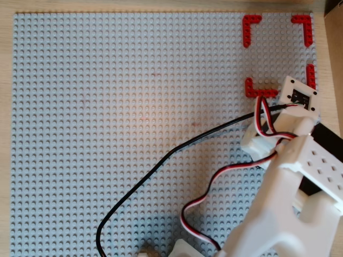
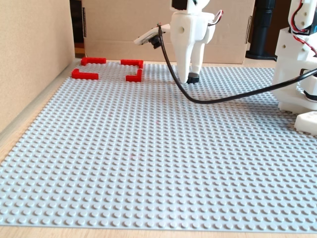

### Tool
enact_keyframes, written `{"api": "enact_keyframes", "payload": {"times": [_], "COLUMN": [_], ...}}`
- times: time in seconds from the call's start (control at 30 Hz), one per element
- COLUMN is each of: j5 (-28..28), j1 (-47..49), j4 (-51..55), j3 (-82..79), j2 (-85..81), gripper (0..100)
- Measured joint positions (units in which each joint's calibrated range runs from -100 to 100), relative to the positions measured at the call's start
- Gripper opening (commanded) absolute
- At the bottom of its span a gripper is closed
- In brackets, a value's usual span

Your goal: Grab the Lego and store it in red box

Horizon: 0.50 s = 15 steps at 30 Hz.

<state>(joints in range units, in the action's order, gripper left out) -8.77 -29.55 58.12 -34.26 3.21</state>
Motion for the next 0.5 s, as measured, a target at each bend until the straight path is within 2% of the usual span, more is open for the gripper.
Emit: {"api": "enact_keyframes", "payload": {"times": [0.2,0.5], "j5": [-0.1,-0.3], "j1": [-0.4,-1.0], "j4": [0.0,-0.6], "j3": [0.3,0.8], "j2": [0.0,0.3], "gripper": [8,8]}}
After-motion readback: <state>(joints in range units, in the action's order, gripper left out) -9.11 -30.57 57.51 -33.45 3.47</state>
